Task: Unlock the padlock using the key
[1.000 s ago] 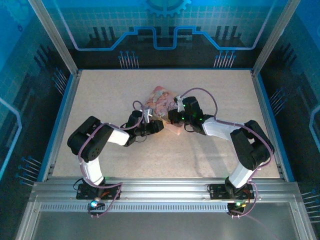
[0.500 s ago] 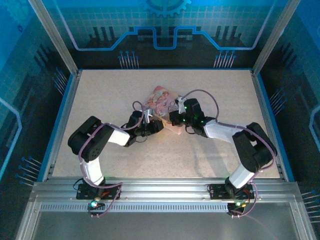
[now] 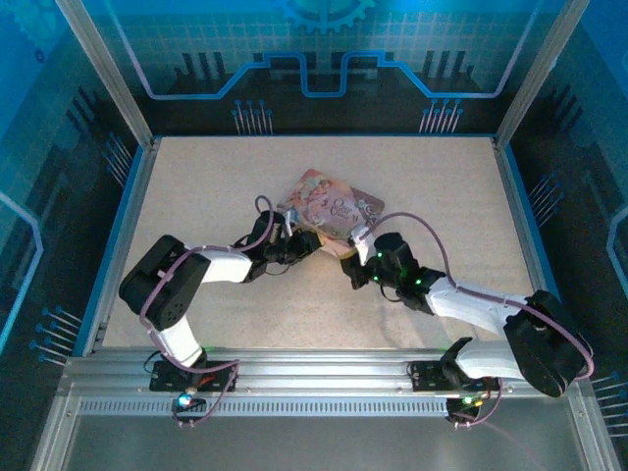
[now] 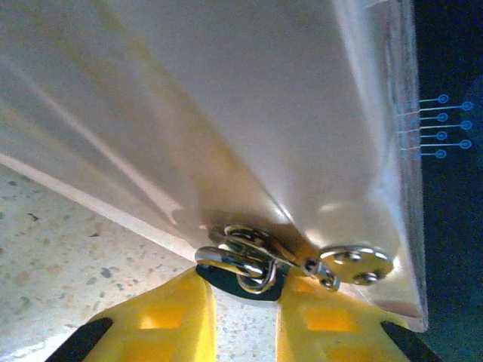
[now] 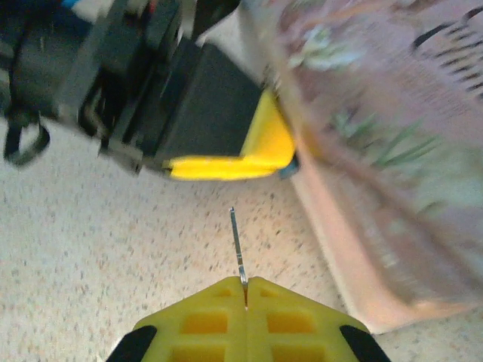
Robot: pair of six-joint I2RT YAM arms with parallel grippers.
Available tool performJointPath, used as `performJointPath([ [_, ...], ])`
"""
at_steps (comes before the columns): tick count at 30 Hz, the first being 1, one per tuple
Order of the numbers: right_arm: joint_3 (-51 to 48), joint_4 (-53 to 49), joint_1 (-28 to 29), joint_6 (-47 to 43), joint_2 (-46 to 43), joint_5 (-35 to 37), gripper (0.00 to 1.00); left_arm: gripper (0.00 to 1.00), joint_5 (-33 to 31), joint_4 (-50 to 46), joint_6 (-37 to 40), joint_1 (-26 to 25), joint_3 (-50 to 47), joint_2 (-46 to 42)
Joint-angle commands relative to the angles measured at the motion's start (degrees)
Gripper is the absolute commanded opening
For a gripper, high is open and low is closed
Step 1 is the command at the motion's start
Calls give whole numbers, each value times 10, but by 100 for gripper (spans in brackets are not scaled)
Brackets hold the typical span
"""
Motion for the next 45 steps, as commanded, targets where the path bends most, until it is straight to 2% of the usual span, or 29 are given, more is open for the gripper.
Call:
performJointPath([
  [1,-3,23,31,-49,22,39,0,28,20,-28,-34,-5,22,-40],
  [13,51,54,37,-105,109,71,0,27,18,-83,-50,-6,31,-83],
  [33,95,-7,-8,-182,146,76,0,27,16,-101,-49,-6,34,-101],
  [36,96,-7,-4,-182,140,59,0,27,16,-102,-49,-6,35,-100],
  [45,95,-36,30,-154,150,87,0,26,13,-100,-47,-5,39,-96],
])
